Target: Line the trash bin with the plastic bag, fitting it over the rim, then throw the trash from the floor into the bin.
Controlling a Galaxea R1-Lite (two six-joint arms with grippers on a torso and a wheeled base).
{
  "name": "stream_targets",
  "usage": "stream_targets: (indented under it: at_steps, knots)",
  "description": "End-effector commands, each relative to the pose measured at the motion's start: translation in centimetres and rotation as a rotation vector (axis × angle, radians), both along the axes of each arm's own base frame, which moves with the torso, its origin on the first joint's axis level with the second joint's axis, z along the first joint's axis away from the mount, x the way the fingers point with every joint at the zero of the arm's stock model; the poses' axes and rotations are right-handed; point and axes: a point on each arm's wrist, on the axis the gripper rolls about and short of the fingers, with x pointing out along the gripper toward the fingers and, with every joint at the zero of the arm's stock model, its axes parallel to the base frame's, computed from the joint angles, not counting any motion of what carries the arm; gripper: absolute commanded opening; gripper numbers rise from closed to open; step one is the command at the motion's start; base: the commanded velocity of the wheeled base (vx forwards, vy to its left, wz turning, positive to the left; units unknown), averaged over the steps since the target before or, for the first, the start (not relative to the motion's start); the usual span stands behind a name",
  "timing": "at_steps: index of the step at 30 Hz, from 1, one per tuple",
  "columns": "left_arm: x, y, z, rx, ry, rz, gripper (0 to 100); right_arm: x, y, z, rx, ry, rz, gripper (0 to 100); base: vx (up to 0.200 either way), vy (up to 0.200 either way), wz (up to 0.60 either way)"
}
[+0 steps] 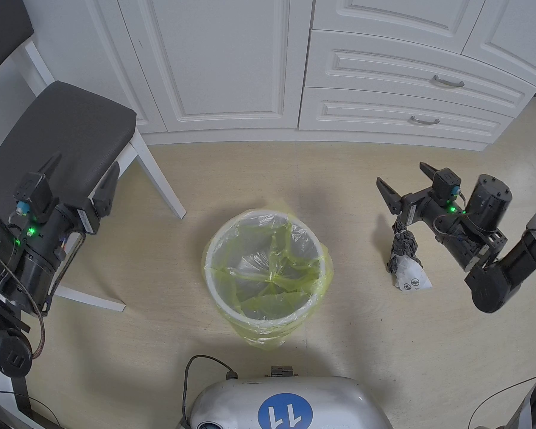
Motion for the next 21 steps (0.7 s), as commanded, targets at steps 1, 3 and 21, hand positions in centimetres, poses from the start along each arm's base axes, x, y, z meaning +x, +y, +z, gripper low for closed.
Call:
stream_targets:
  at_steps: [1,3,21]
  knots:
    - [-1.0,1.1,2.9,-0.024,-0.119,0.110,100,-3.7,-0.2,1.4,-0.079,-0.093,-0.062,100,0.000,0.000,0.00]
    - [-1.6,1.3,3.5,-0.031,-0.147,0.114,100,-2.7,-0.2,-0.1,-0.097,-0.036,-0.091,100,0.000,0.000,0.00]
    - [-2.1,3.9,5.0,-0.015,-0.215,0.205,100,8.8,-9.2,-6.3,0.140,0.648,-0.190,100,0.000,0.000,0.00]
